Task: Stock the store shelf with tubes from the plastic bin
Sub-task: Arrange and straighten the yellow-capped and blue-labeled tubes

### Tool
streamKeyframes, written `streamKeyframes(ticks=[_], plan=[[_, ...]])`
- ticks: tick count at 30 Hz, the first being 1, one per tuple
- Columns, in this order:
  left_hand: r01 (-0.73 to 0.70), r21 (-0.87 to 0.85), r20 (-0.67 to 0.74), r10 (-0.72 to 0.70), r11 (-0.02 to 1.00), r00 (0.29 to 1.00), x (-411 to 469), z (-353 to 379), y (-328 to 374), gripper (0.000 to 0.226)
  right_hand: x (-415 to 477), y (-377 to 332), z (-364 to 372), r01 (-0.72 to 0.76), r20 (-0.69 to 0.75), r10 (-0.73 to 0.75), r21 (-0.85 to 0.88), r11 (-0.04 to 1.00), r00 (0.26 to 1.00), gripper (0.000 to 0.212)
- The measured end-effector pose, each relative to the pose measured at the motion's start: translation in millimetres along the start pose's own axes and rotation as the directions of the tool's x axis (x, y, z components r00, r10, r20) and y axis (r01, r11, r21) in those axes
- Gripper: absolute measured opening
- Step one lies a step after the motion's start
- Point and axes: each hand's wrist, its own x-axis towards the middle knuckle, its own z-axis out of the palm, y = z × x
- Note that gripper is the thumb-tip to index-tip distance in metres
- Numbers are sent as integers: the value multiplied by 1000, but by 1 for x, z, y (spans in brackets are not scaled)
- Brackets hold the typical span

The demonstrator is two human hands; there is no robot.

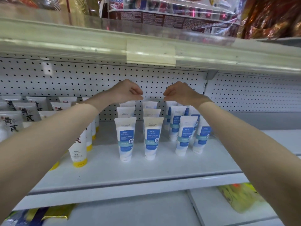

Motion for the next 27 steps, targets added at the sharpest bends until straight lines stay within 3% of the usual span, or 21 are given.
streamKeyframes(ticks=[10,15,21,27], plan=[[-49,-2,52,49,999,997,-1,42,65,35,-51,50,-43,-68,-26,67,-76,995,997,27],[2,38,94,-6,999,996,-5,72,99,39,-71,75,-55,-82,0,82,-76,994,997,31],[86,126,136,-103,988,985,-2,104,113,49,-84,101,-52,-43,130,47,-36,998,990,39],[130,179,98,-149,975,984,3,126,117,35,-82,120,-41,29,176,-27,-10,1000,984,36]])
